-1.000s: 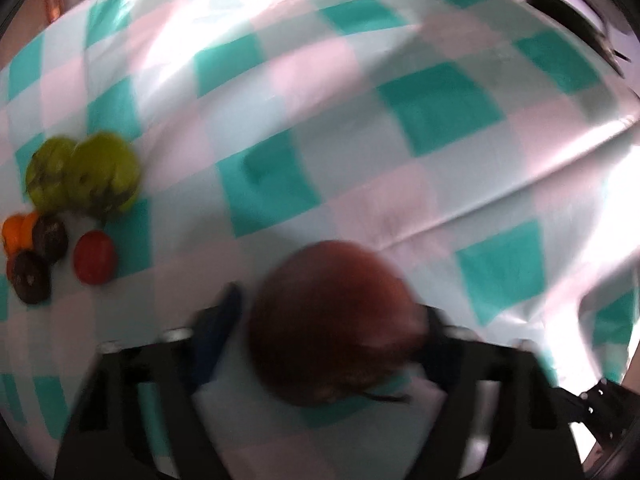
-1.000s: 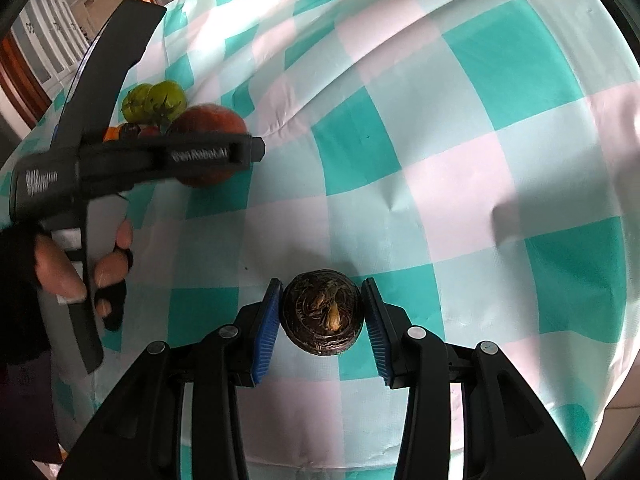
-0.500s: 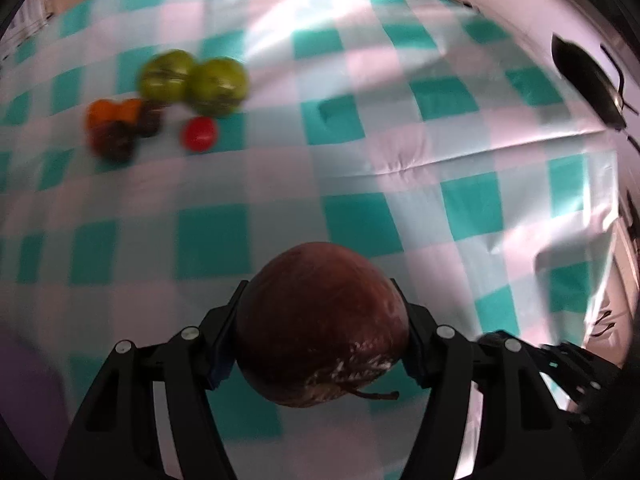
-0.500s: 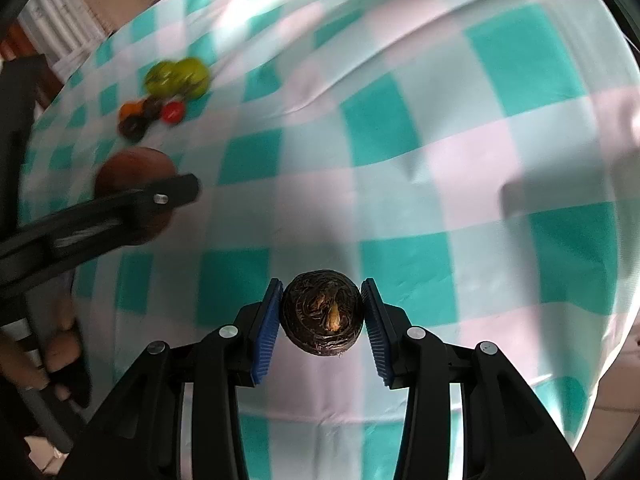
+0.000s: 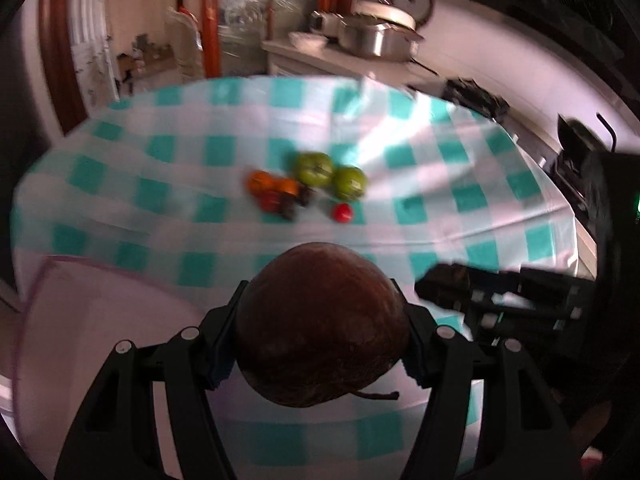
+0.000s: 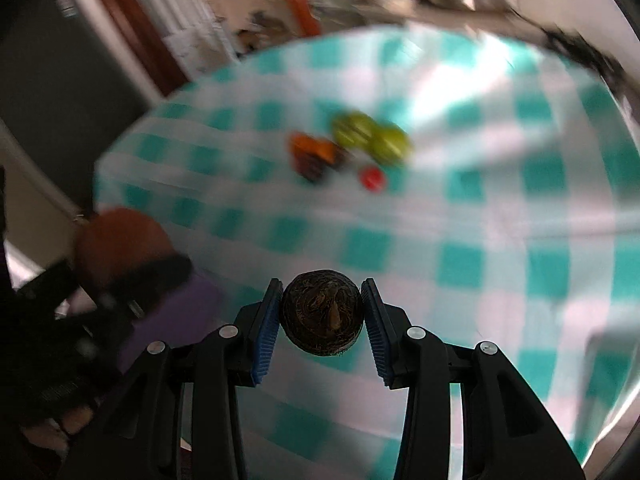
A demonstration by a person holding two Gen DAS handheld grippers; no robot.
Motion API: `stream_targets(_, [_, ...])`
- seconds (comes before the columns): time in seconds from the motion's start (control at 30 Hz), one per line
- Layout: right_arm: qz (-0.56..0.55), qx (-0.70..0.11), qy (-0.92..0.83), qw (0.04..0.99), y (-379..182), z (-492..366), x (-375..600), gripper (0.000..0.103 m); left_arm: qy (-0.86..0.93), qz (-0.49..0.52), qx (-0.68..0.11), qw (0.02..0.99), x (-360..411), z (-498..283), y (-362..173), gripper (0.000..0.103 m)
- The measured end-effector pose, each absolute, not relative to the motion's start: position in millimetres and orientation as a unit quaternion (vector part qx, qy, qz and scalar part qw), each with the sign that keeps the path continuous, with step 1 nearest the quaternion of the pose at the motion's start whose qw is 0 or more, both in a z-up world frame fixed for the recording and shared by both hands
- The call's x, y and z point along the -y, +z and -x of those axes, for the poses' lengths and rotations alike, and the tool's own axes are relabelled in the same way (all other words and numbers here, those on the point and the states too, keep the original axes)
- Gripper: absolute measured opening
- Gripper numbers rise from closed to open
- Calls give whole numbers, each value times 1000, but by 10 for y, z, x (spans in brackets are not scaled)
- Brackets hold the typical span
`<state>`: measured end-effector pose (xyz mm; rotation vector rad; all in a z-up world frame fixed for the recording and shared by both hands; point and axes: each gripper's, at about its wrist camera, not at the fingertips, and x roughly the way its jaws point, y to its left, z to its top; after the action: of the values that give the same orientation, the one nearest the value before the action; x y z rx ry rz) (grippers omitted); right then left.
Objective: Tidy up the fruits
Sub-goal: 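Carry both fruits into the white box and open both tools to release them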
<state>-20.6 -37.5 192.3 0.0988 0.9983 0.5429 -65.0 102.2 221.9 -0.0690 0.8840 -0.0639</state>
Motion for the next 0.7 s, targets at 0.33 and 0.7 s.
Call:
stream_targets(0.33, [18,-458,379,804,2408,552,-1301,41,73,73,-448,888,-2385,1417,2239,66])
stream_targets(0.7, [181,-582,349,712,1501,819,-2706,41,163,102,-570,799,-3327,1649,1409,66])
